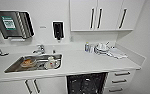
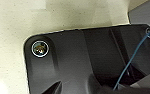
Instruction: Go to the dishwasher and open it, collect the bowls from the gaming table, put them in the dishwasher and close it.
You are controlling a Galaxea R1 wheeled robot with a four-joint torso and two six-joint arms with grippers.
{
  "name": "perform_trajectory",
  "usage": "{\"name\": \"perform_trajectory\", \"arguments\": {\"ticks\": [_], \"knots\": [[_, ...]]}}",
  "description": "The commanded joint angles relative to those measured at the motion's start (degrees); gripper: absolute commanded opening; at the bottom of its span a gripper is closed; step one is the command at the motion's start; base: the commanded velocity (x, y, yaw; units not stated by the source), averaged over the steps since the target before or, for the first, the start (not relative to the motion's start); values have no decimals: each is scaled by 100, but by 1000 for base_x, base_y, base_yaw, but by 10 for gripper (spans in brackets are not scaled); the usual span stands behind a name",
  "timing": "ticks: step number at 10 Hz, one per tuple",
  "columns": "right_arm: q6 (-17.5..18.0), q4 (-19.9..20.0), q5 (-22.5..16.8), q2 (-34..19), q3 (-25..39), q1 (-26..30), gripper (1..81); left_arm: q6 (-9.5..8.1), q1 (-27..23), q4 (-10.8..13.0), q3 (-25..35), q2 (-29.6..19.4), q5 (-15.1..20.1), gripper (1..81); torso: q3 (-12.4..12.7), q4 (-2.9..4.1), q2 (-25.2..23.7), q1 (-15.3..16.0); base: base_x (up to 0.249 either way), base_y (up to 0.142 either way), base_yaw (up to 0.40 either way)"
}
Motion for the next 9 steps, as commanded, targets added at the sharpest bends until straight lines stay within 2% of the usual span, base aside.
{"name": "perform_trajectory", "arguments": {"ticks": [1, 5, 6, 7, 9], "knots": [[-10, -77, -185, -10, 16, 219, 811, 6, -206, 29, 12, -42, 287, 811, 379, 0, 568, -367, 0, 0, 0], [-10, -85, -168, 8, 16, 219, 811, 6, -206, 2, 12, -60, 287, 811, 881, 0, 1391, -907, 0, 0, 0], [-10, -77, -167, 8, 16, 227, 811, 6, -206, 2, 12, -60, 287, 811, 606, 0, 1596, -1045, 0, 0, 0], [-10, -77, -167, 7, 16, 236, 811, 6, -206, 2, 12, -51, 287, 811, 724, 0, 1764, -1152, 0, 0, 0], [-1, -59, -167, -1, 16, 254, 811, 6, -206, 2, 12, -42, 287, 811, 800, 0, 2092, -1364, 0, 0, 0]]}}
